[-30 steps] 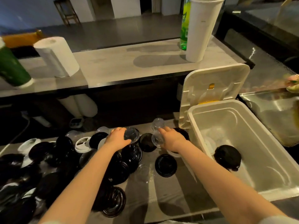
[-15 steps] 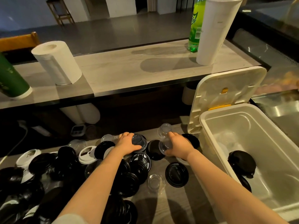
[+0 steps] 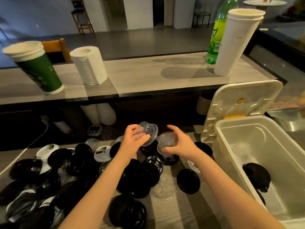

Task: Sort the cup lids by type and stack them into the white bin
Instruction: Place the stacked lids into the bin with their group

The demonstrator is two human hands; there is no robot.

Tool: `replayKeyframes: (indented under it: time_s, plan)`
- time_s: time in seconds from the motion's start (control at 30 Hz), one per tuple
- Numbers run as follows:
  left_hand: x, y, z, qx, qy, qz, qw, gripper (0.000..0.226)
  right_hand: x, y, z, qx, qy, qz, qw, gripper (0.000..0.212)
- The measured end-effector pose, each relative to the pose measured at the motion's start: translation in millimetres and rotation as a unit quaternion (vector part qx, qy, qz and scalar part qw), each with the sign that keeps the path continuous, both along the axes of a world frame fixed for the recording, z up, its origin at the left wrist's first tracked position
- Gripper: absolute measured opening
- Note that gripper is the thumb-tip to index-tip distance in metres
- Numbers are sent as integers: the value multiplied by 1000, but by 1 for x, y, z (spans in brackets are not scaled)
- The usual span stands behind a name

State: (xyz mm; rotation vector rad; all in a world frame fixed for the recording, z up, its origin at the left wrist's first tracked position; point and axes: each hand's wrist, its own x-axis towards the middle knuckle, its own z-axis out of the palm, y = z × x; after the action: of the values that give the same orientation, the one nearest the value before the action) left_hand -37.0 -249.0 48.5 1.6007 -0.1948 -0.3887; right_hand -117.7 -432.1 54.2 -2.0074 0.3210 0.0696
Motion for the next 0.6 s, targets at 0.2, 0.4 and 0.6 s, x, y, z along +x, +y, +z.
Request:
replayKeyframes:
  time_s: [0.2,0.4,0.6]
  plan:
    - [-16,29,16,-26,5,-63,998,57,10,35,28,44,-65,51,996,63]
    - [-13,55,9,-3,3,-84,996,49,11,58,27,257,-67,71,962,63]
    - [-15,60,3,58,-89,-83,991,52,19,86,21,221,-104,-8,970,40]
